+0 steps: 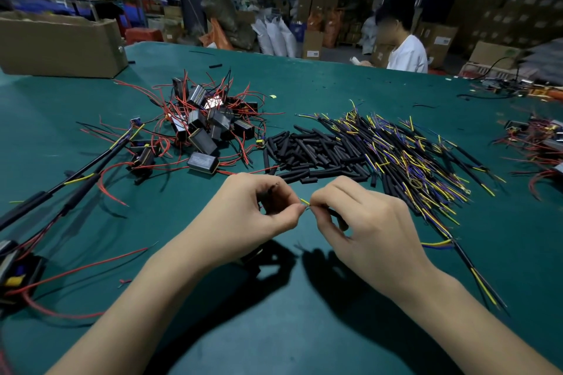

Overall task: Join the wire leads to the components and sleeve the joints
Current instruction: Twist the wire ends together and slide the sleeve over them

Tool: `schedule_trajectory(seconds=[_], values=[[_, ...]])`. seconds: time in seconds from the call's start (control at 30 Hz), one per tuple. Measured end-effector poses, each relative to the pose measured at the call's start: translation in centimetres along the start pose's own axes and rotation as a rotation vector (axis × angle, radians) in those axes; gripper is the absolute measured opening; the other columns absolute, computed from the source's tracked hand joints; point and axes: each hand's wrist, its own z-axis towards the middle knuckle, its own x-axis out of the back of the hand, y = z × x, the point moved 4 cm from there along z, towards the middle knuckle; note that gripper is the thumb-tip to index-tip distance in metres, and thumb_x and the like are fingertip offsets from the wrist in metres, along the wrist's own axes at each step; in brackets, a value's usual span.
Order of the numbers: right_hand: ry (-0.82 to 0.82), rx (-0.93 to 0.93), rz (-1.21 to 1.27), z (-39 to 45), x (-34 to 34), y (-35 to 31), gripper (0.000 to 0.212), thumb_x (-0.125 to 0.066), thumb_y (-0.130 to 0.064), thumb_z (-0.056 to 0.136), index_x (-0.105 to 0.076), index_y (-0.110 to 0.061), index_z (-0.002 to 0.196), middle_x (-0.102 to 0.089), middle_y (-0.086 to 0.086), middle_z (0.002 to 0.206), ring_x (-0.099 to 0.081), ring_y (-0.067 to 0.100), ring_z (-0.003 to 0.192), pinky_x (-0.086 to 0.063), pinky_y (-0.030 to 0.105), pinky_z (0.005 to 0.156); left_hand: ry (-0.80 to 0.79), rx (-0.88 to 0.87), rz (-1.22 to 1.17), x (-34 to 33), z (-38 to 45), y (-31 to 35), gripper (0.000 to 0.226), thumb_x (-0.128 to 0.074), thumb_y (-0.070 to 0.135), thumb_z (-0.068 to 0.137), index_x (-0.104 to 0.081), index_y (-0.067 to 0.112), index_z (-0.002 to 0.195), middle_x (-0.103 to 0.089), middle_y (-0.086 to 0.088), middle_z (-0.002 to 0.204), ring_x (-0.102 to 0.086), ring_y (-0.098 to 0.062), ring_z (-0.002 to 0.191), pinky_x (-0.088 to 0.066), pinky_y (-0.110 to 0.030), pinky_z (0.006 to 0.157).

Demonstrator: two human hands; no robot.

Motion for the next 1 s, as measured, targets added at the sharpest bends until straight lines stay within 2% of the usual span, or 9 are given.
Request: schedule_trajectory(seconds=[0.23, 0.33, 0.4, 0.5, 0.6, 0.7, 0.8, 0.87, 1.0], values=[[-0.042, -0.037, 0.076, -0.3, -0.2, 0.1, 0.008, -0.059, -0.012, 0.085, -0.063, -0.011, 0.078, -0.059, 0.0, 0.075, -0.051, 0.021, 0.053, -0.044, 0.035, 0.044, 0.005, -0.064, 0.083, -0.2, -0.1, 0.0, 0.013, -0.071, 0.007, 0.08, -0.067, 0.017, 0.072, -0.059, 0.008, 0.057, -0.048, 0.0, 0.051, -0.038, -0.01, 0.055], [-0.111, -0.178, 0.269, -0.3, -0.3, 0.5, 0.004, -0.06, -0.019, 0.084, -0.061, -0.018, 0.08, -0.058, -0.01, 0.078, -0.052, 0.015, 0.063, -0.046, 0.037, 0.055, 0.014, -0.113, 0.11, -0.2, -0.1, 0.1, 0.012, -0.07, 0.003, 0.079, -0.067, 0.013, 0.074, -0.054, 0.014, 0.055, -0.048, 0.001, 0.05, -0.034, -0.006, 0.055], [-0.15, -0.297, 0.385, -0.2, -0.5, 0.9, 0.008, -0.062, -0.022, 0.084, -0.06, -0.024, 0.077, -0.058, -0.014, 0.074, -0.05, 0.011, 0.06, -0.04, 0.028, 0.056, 0.019, -0.165, 0.144, -0.2, -0.1, 0.3, 0.011, -0.07, 0.003, 0.079, -0.067, 0.013, 0.076, -0.056, 0.013, 0.058, -0.048, 0.0, 0.051, -0.036, -0.009, 0.055], [-0.219, -0.468, 0.587, -0.1, -0.9, 1.6, 0.017, -0.066, -0.013, 0.084, -0.06, -0.021, 0.07, -0.053, -0.019, 0.054, -0.039, 0.006, 0.042, -0.028, 0.014, 0.046, 0.017, -0.238, 0.192, -0.3, -0.2, 0.6, 0.004, -0.066, 0.011, 0.077, -0.068, 0.014, 0.079, -0.061, 0.01, 0.066, -0.053, -0.004, 0.057, -0.045, -0.022, 0.056], [-0.341, -0.649, 0.803, -0.4, -1.5, 2.2, 0.016, -0.063, -0.007, 0.085, -0.061, -0.014, 0.07, -0.054, -0.013, 0.054, -0.041, 0.007, 0.044, -0.032, 0.019, 0.048, 0.008, -0.316, 0.28, -0.5, -0.4, 1.0, 0.007, -0.066, 0.012, 0.076, -0.068, 0.014, 0.082, -0.062, 0.01, 0.072, -0.056, -0.01, 0.063, -0.049, -0.032, 0.057], [-0.478, -0.812, 1.026, -0.7, -1.9, 2.3, 0.01, -0.063, -0.009, 0.082, -0.06, -0.009, 0.073, -0.053, -0.005, 0.056, -0.042, 0.011, 0.045, -0.031, 0.019, 0.047, -0.021, -0.379, 0.339, -0.8, -0.5, 1.3, 0.009, -0.066, 0.008, 0.077, -0.067, 0.013, 0.084, -0.06, 0.009, 0.075, -0.052, -0.006, 0.064, -0.048, -0.027, 0.058], [-0.619, -0.93, 1.184, -1.1, -2.2, 2.2, 0.018, -0.053, -0.009, 0.086, -0.054, -0.013, 0.069, -0.049, -0.005, 0.05, -0.04, 0.006, 0.038, -0.027, 0.014, 0.039, -0.034, -0.396, 0.365, -0.9, -0.5, 1.3, 0.008, -0.066, 0.008, 0.079, -0.067, 0.013, 0.085, -0.055, 0.013, 0.075, -0.047, -0.002, 0.064, -0.042, -0.017, 0.06], [-0.569, -0.92, 1.156, -1.1, -2.1, 2.5, 0.02, -0.053, -0.007, 0.089, -0.057, -0.014, 0.07, -0.05, -0.006, 0.052, -0.042, 0.007, 0.041, -0.029, 0.014, 0.041, -0.031, -0.34, 0.314, -0.9, -0.4, 1.1, 0.004, -0.067, 0.014, 0.082, -0.069, 0.016, 0.085, -0.058, 0.014, 0.074, -0.05, -0.001, 0.064, -0.041, -0.016, 0.06], [-0.35, -0.699, 0.934, -0.5, -1.7, 2.6, 0.016, -0.062, -0.007, 0.088, -0.061, -0.015, 0.074, -0.056, -0.009, 0.064, -0.045, 0.01, 0.048, -0.035, 0.016, 0.05, 0.018, -0.15, 0.157, -0.7, -0.1, -0.1, 0.007, -0.073, 0.021, 0.082, -0.068, 0.023, 0.078, -0.057, 0.015, 0.058, -0.049, -0.001, 0.053, -0.037, -0.013, 0.055]])
